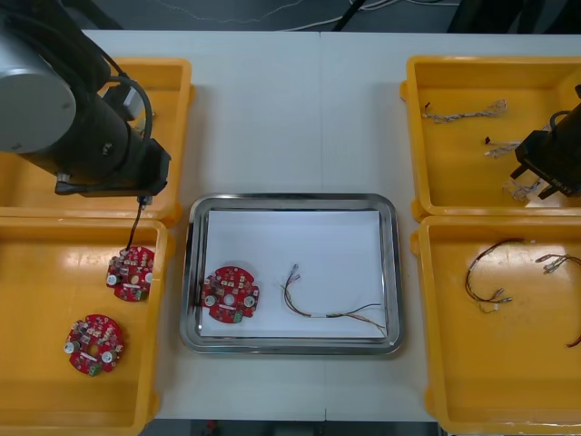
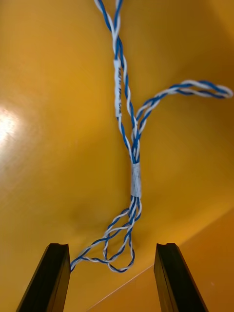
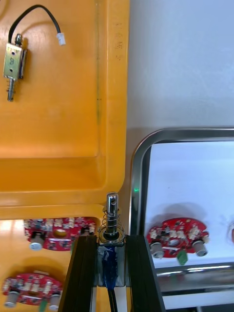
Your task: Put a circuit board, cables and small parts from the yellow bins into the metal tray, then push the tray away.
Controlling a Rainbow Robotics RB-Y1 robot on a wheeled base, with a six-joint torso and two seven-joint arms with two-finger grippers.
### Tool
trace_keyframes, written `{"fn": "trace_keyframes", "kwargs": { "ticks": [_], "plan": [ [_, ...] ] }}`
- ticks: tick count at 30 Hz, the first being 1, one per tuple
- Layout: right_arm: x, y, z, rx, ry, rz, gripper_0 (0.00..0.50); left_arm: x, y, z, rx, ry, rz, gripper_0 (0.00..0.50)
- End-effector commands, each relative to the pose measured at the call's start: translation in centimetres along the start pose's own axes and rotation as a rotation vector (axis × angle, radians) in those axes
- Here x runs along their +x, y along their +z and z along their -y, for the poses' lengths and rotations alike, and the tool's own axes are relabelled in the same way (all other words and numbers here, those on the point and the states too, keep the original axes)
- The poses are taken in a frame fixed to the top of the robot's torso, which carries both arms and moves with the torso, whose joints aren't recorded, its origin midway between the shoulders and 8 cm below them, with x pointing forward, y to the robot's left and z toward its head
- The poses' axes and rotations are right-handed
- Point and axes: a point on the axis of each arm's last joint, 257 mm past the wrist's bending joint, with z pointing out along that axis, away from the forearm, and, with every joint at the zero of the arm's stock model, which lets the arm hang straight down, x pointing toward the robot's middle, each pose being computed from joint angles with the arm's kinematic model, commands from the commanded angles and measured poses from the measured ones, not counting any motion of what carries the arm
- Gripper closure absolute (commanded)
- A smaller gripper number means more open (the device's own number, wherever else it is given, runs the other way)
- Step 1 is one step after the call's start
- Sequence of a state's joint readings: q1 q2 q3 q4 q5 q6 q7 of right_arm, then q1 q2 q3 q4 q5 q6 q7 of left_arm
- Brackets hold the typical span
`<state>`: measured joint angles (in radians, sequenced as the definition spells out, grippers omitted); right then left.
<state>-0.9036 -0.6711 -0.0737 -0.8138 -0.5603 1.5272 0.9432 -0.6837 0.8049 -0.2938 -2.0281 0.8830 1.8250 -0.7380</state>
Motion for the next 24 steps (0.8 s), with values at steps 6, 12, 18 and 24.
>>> {"fn": "trace_keyframes", "kwargs": {
  "ticks": [6,12,18,24],
  "plan": [
    [0.0,0.5,-1.5,-0.042,-0.055,0.000,0.000,2.0,2.5,3.0,-0.040,0.047,0.050,0.500],
    [0.2,0.8,-1.6,-0.042,-0.060,-0.002,0.079,2.5,3.6,5.1,-0.012,0.064,0.070,0.500],
    [0.0,0.7,-1.8,-0.045,-0.063,0.005,0.500,2.9,4.8,6.8,0.011,0.081,0.096,0.500],
    [-0.9,-0.3,-2.6,-0.064,-0.095,0.042,0.500,4.0,6.1,8.7,0.035,0.108,0.110,0.500]
  ]
}}
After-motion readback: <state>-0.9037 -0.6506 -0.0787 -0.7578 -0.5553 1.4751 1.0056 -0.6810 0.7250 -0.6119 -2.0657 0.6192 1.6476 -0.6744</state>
